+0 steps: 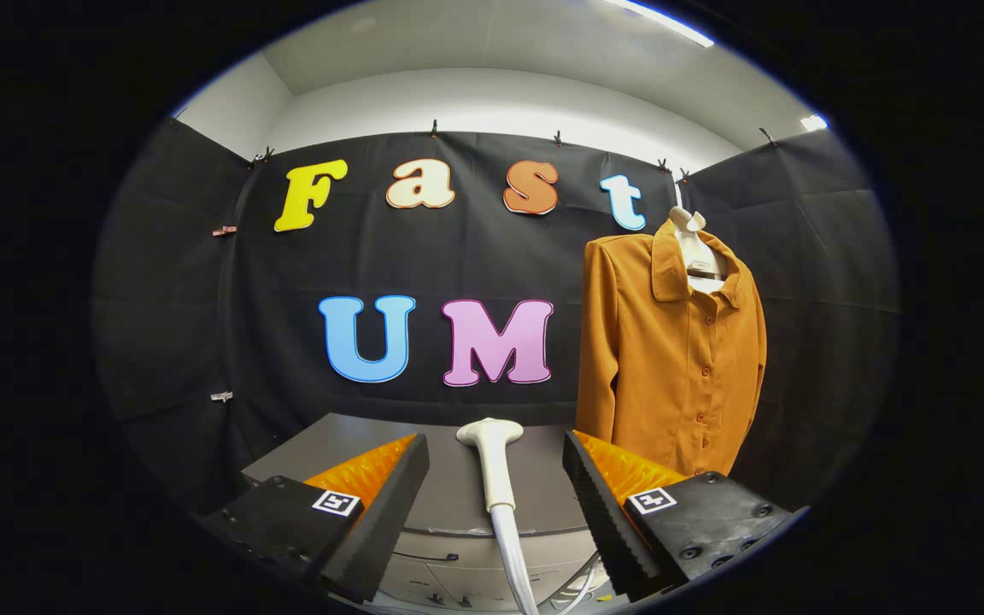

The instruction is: Iron the clothes twice with a garment steamer, once on the left side and once on the right side.

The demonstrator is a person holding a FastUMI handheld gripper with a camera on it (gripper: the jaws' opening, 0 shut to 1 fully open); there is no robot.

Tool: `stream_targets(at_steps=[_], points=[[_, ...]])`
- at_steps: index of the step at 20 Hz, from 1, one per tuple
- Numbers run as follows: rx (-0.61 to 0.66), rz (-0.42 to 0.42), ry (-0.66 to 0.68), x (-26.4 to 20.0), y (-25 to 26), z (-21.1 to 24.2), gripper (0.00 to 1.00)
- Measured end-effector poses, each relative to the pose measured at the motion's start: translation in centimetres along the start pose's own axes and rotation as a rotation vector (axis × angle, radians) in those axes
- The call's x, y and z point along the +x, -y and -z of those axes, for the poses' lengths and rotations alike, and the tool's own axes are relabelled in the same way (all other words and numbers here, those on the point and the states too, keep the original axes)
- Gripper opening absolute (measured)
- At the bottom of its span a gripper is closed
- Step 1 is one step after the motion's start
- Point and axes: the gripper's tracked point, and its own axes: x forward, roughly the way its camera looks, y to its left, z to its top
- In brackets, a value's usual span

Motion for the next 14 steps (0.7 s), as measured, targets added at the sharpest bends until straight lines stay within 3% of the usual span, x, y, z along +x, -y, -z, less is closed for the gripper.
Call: stream_targets(at_steps=[14], points=[[-0.003, 0.005, -0.166, 10.6, -1.0, 5.0, 0.98]])
